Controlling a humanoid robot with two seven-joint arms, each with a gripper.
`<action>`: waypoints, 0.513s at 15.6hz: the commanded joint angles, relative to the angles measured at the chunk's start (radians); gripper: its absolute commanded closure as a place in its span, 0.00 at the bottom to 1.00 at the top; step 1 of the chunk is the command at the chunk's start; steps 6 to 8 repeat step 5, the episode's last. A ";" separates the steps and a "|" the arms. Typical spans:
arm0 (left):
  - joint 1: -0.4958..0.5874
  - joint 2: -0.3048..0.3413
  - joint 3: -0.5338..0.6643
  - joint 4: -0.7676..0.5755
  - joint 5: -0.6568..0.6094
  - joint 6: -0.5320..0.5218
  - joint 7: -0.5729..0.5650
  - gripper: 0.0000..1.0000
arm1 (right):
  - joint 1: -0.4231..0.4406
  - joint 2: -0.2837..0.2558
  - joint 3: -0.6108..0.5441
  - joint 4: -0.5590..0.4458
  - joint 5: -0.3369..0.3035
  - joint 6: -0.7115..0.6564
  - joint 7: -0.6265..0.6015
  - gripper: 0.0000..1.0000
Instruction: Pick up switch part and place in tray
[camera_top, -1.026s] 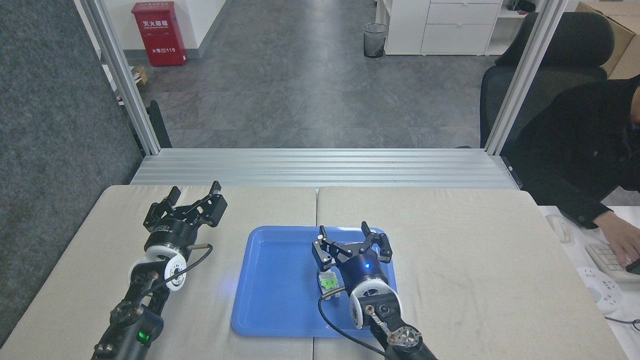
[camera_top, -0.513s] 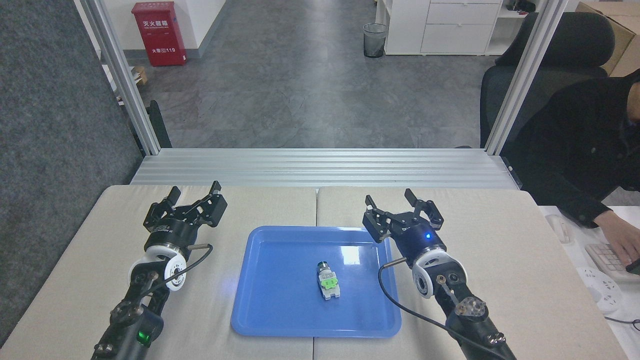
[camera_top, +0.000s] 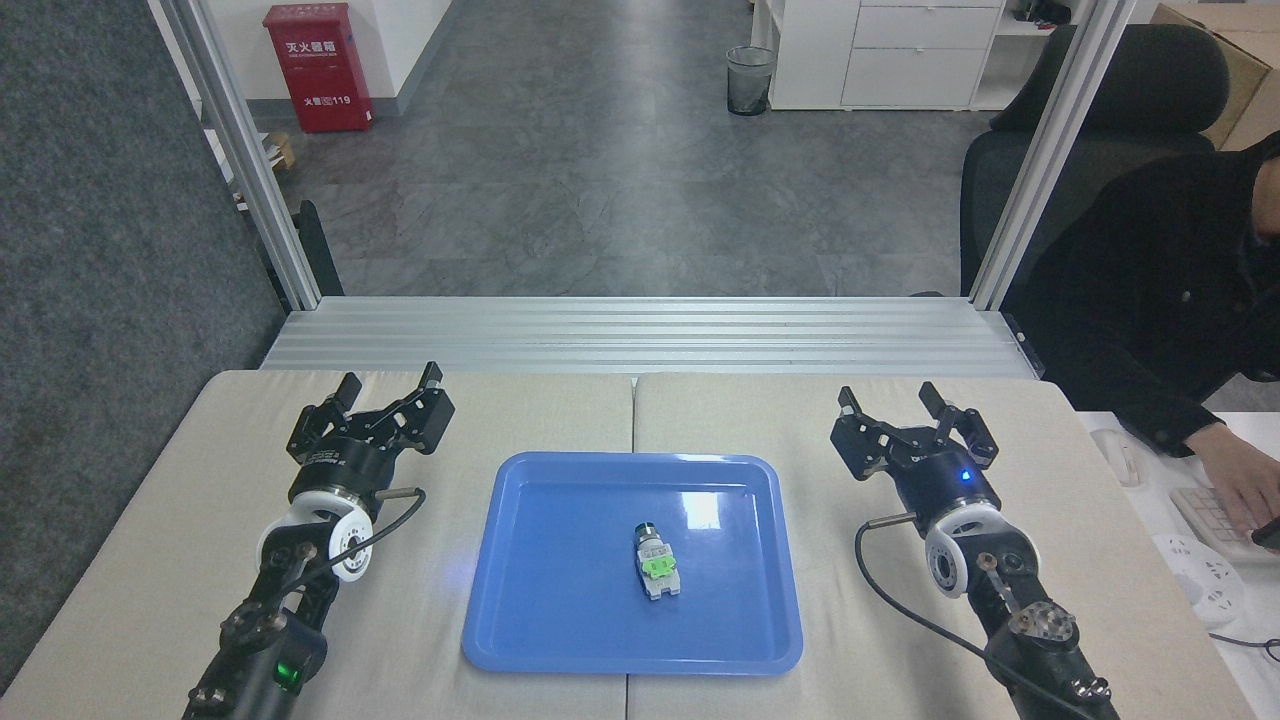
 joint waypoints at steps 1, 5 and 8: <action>0.000 0.000 -0.001 0.000 0.000 0.000 0.001 0.00 | 0.003 -0.027 -0.030 0.001 -0.002 0.000 -0.001 0.02; 0.000 0.000 -0.001 0.000 0.000 0.000 0.001 0.00 | 0.004 -0.026 -0.024 0.001 -0.002 -0.002 -0.001 0.02; 0.000 0.000 -0.001 0.000 0.000 0.000 0.001 0.00 | 0.004 -0.026 -0.024 0.001 -0.002 -0.002 -0.001 0.02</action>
